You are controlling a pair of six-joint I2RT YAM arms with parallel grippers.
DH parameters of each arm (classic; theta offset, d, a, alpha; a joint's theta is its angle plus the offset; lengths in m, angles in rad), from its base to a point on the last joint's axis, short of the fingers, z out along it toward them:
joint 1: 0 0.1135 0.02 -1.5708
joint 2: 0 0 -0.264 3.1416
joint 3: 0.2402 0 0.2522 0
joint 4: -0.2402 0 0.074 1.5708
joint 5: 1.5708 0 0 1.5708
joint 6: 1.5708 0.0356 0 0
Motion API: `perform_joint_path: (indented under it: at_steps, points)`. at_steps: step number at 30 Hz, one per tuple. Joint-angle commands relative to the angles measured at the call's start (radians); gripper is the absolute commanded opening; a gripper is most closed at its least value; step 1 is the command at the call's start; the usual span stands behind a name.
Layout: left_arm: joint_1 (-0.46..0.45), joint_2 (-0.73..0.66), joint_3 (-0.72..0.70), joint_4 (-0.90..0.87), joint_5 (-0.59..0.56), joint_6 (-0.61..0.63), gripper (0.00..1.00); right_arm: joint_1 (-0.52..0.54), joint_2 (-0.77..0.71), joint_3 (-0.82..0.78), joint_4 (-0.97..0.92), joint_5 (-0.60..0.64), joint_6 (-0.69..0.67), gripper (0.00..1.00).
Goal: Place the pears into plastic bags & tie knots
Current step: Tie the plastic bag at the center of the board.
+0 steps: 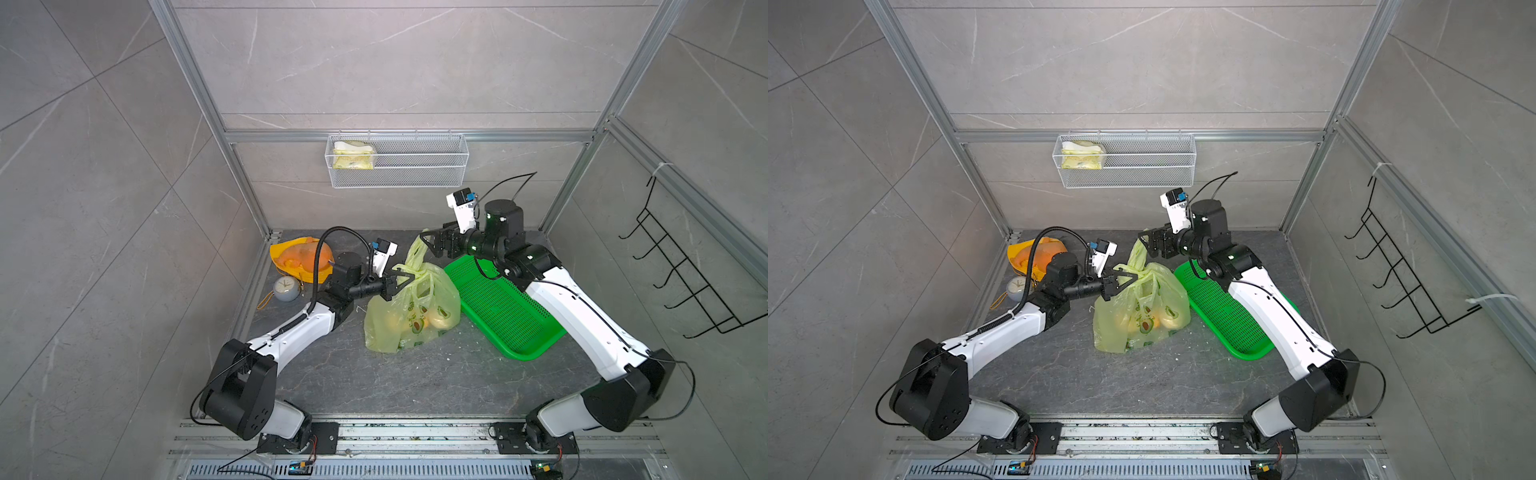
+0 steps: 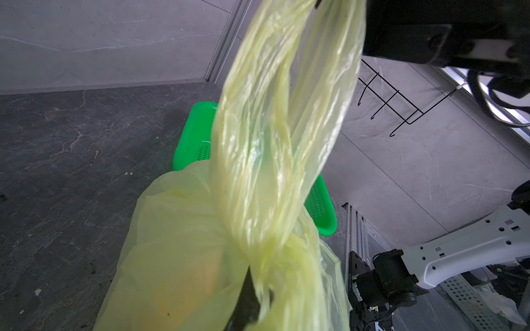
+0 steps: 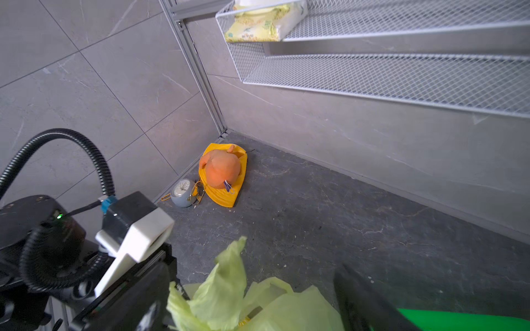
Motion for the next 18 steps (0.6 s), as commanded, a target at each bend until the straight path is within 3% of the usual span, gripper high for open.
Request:
perform_joint_path:
  at_steps: [1, 3, 7, 8, 14, 18]
  points:
    - [0.001, -0.008, 0.022, 0.054, 0.028, 0.012, 0.0, -0.008, 0.039, 0.057, -0.031, -0.057, 0.028, 0.87]
    - [0.003, -0.006, 0.024, 0.056, 0.03, 0.01, 0.0, -0.012, 0.052, 0.06, -0.026, -0.084, 0.036, 0.74]
    - [0.002, 0.002, 0.027, 0.057, 0.014, -0.004, 0.0, -0.019, 0.018, 0.024, 0.012, -0.159, 0.052, 0.09]
    - [0.003, 0.004, 0.032, 0.051, -0.002, -0.015, 0.0, -0.019, -0.006, 0.004, 0.026, -0.169, 0.059, 0.0]
    - [0.004, 0.019, 0.047, 0.051, -0.122, -0.075, 0.0, 0.001, -0.178, -0.182, 0.03, -0.247, 0.129, 0.0]
    - [0.005, 0.032, 0.063, 0.071, -0.132, -0.1, 0.0, 0.076, -0.294, -0.378, 0.022, -0.186, 0.145, 0.0]
